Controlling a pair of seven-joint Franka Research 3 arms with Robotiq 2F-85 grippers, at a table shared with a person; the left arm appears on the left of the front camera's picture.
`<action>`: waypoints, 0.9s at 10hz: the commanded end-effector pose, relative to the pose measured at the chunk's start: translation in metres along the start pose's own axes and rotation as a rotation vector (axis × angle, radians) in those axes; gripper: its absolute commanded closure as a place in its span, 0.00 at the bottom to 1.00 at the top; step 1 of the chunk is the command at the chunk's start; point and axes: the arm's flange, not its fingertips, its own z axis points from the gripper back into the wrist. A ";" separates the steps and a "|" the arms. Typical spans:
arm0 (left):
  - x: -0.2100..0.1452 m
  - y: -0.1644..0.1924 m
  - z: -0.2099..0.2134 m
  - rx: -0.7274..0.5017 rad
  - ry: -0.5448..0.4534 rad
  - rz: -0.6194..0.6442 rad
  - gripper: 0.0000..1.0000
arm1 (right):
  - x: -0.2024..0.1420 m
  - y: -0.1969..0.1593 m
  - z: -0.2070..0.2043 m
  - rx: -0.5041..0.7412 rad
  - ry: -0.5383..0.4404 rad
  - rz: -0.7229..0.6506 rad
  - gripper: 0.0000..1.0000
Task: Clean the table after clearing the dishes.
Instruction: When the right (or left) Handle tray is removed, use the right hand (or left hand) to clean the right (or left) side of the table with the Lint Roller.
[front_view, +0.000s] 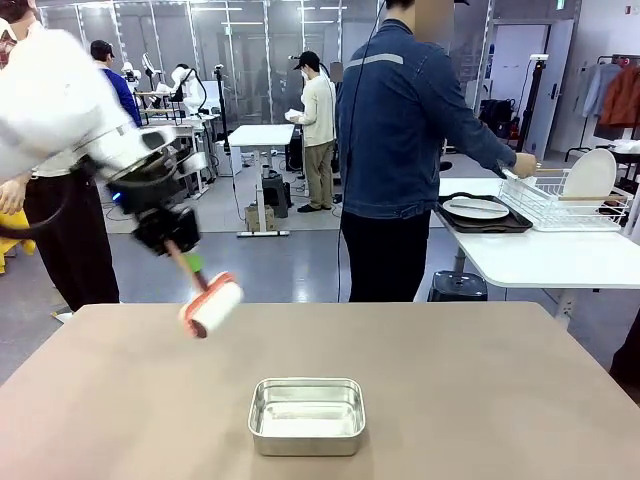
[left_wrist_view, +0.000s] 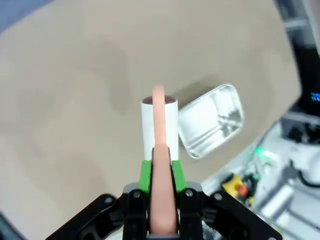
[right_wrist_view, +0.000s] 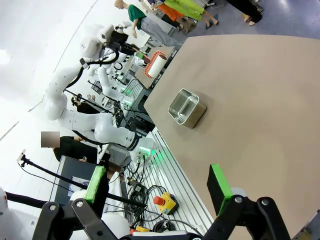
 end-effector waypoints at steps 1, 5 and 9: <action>-0.047 0.010 -0.026 -0.010 -0.083 0.233 1.00 | -0.002 0.002 0.000 0.004 0.008 0.020 0.00; -0.067 0.051 -0.046 -0.022 -0.090 0.343 1.00 | -0.002 0.002 0.000 0.004 0.008 0.020 0.00; -0.067 0.051 -0.046 -0.022 -0.090 0.343 1.00 | -0.002 0.002 0.000 0.004 0.008 0.020 0.00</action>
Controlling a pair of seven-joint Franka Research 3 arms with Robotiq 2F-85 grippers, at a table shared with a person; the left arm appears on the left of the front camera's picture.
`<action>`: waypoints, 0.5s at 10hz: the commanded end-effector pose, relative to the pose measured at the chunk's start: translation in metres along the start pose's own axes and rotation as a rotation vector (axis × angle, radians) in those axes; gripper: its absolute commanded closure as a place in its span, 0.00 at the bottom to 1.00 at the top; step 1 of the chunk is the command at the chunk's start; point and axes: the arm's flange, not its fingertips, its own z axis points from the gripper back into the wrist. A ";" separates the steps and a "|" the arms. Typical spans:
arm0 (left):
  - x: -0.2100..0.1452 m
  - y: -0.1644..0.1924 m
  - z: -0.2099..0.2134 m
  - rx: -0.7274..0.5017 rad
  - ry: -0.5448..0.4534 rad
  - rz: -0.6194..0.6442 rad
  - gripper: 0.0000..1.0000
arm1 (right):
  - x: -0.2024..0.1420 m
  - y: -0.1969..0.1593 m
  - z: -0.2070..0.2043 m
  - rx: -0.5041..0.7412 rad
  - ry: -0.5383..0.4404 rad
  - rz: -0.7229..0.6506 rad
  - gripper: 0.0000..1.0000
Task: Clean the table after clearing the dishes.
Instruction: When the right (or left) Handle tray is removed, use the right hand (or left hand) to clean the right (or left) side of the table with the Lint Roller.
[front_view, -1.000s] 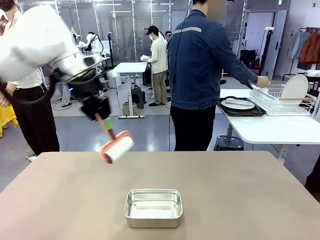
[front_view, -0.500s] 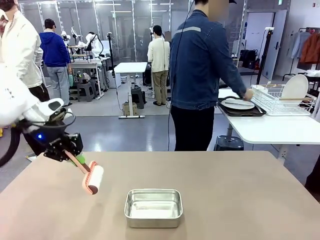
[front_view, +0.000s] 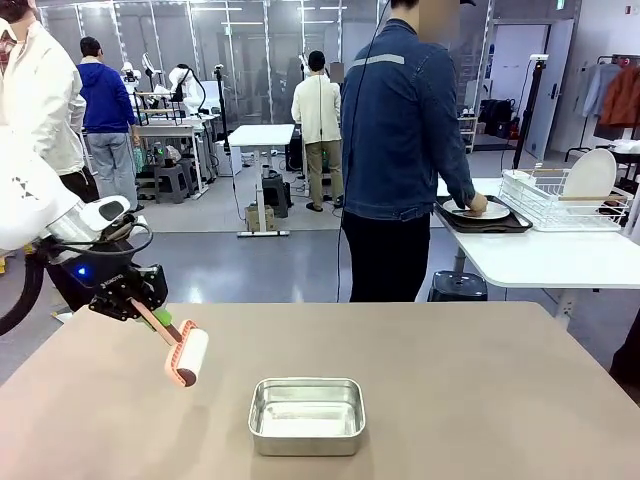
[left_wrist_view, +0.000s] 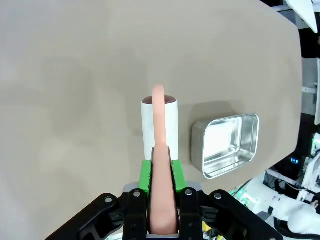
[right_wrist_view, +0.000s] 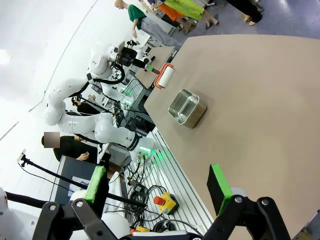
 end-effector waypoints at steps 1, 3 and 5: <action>-0.001 0.000 -0.002 0.000 -0.001 0.003 0.80 | -0.002 0.002 0.000 0.003 0.008 0.020 0.00; 0.018 0.023 -0.028 -0.118 -0.057 0.069 0.80 | -0.002 0.002 0.000 0.003 0.008 0.020 0.00; 0.022 0.041 -0.051 -0.232 -0.066 0.090 0.80 | -0.002 0.002 0.000 0.003 0.008 0.020 0.00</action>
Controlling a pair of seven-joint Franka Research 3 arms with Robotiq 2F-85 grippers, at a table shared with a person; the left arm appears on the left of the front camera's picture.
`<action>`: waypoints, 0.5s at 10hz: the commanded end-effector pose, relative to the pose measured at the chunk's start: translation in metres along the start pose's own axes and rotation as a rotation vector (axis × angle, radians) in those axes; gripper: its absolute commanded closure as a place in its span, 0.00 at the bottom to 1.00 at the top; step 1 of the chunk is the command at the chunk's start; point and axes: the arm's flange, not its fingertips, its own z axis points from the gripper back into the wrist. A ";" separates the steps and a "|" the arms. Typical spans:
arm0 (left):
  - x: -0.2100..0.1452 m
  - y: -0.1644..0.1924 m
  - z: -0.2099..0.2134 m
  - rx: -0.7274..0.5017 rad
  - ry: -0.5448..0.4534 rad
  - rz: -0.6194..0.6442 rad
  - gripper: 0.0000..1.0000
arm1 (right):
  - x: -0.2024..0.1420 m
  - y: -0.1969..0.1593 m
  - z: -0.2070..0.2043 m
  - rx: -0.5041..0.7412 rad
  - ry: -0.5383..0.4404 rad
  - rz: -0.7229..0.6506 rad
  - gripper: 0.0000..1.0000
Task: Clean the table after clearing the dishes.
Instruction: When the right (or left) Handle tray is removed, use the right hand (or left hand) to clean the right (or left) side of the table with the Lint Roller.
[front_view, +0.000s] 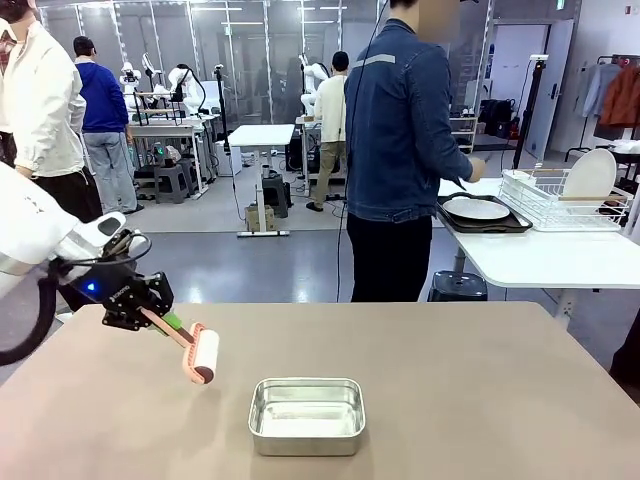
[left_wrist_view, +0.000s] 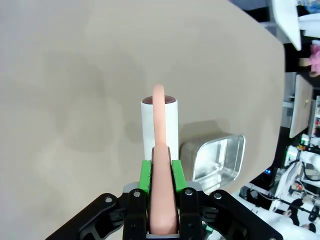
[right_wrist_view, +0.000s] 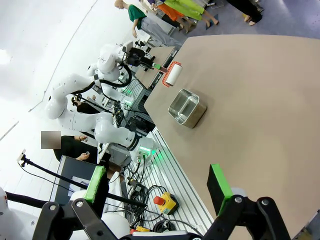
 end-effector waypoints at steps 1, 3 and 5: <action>0.010 0.022 -0.026 -0.144 -0.041 -0.011 0.80 | -0.002 0.002 0.000 0.003 0.008 0.020 0.00; 0.014 0.039 -0.046 -0.208 -0.036 -0.061 0.80 | -0.002 0.002 0.000 0.003 0.008 0.020 0.00; 0.026 0.050 -0.053 -0.269 -0.041 -0.077 0.80 | -0.002 0.002 0.000 0.003 0.008 0.020 0.00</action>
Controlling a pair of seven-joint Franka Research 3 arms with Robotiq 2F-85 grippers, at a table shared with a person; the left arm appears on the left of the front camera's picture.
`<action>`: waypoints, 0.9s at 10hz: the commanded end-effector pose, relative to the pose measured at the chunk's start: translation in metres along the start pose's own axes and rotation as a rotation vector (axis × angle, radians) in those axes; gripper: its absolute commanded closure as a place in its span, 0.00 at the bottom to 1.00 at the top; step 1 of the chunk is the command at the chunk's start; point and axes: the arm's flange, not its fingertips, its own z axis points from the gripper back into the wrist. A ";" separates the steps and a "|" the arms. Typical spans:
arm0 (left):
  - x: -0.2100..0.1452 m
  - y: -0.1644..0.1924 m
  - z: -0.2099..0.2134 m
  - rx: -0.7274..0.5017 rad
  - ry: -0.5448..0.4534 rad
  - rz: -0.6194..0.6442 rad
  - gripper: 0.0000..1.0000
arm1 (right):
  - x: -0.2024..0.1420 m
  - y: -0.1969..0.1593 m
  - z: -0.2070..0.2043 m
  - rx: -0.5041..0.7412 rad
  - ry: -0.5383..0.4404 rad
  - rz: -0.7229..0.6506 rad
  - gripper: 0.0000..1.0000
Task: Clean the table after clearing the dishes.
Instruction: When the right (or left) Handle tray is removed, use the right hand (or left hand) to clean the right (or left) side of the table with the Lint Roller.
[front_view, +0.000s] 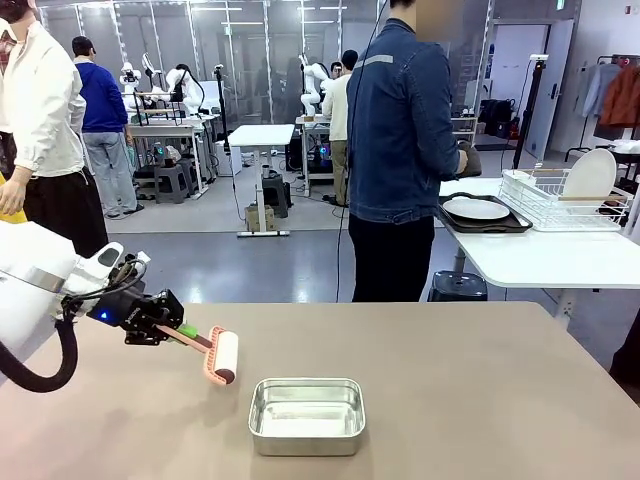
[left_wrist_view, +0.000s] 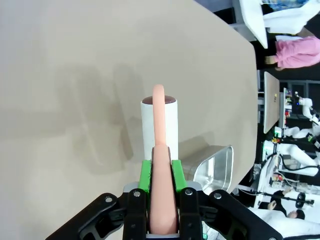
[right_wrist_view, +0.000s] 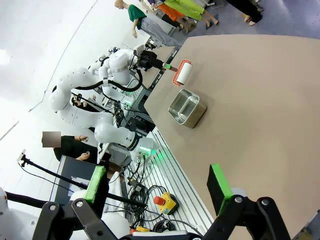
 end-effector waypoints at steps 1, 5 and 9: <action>0.014 0.012 -0.007 -0.069 0.025 -0.020 0.80 | -0.002 0.002 0.000 0.003 0.008 0.020 0.00; 0.020 0.059 -0.008 -0.118 0.135 0.041 0.80 | -0.002 0.002 0.000 0.003 0.008 0.020 0.00; 0.011 0.103 0.045 -0.055 0.120 -0.003 0.80 | -0.002 0.002 0.000 0.003 0.008 0.020 0.00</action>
